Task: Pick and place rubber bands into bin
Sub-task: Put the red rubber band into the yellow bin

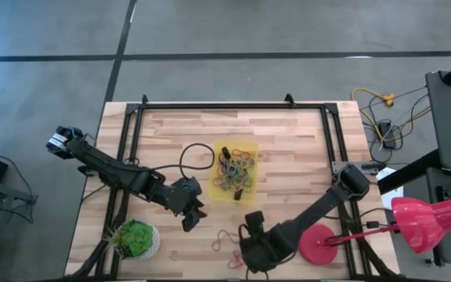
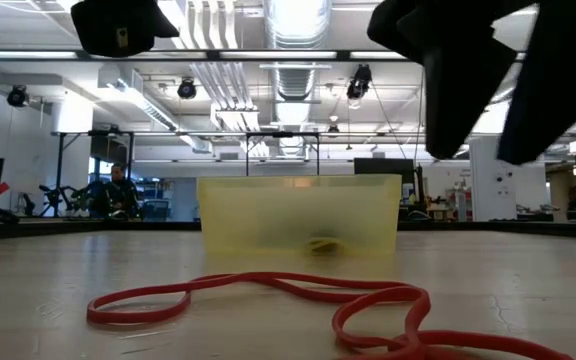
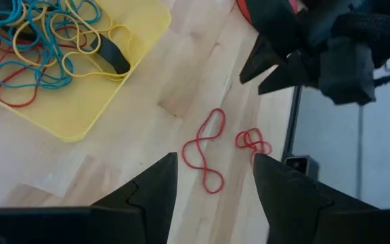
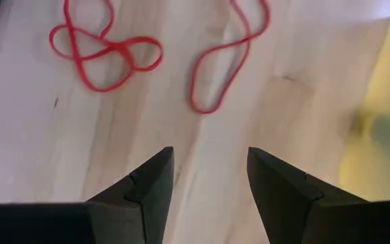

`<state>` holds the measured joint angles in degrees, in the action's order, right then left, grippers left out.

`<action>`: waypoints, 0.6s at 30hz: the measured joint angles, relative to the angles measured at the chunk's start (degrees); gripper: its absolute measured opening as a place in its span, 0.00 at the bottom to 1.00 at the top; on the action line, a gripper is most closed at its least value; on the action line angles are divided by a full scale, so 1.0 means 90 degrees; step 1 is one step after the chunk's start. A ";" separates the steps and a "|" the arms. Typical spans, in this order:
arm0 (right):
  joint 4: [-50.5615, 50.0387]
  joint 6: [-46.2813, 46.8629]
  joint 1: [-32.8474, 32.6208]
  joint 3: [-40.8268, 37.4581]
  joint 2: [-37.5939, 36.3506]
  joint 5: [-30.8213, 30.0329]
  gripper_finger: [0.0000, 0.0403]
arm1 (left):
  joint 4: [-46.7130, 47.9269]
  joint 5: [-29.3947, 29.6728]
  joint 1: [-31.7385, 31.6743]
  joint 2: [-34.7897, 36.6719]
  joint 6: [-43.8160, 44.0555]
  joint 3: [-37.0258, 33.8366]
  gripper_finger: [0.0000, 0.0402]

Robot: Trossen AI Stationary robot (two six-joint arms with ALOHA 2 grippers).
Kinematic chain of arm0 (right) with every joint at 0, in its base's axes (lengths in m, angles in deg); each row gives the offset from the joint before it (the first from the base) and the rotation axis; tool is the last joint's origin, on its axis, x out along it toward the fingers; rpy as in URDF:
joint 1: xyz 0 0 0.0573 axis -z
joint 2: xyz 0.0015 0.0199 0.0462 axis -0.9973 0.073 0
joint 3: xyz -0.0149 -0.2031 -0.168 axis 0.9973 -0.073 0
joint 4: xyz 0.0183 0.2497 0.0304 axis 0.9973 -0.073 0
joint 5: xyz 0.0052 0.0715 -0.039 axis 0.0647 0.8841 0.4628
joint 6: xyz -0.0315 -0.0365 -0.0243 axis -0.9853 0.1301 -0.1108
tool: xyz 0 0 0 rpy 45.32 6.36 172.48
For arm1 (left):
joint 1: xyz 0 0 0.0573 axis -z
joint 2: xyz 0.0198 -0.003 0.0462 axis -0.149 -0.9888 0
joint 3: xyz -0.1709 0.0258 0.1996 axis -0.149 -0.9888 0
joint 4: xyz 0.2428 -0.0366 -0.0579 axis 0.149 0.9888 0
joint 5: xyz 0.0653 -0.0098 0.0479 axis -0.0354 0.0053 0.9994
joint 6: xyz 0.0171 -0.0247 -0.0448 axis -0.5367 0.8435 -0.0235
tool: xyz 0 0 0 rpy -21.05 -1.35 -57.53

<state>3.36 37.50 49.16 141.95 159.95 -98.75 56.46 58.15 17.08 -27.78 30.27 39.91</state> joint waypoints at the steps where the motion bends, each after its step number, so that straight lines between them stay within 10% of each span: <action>1: 0.0031 0.0004 -0.0037 -0.0039 0.0002 0.0005 0.43 | 0.0005 0.0000 -0.0001 0.0000 -0.0098 -0.0011 0.44; 18: -0.0563 0.1810 -0.0846 0.0082 0.0005 -0.0119 0.43 | -0.2880 -0.0667 0.0005 -0.2092 -0.3489 -0.0004 0.44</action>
<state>-1.71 53.79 41.54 142.68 160.00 -99.82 30.53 52.14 17.13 -46.61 -1.14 39.88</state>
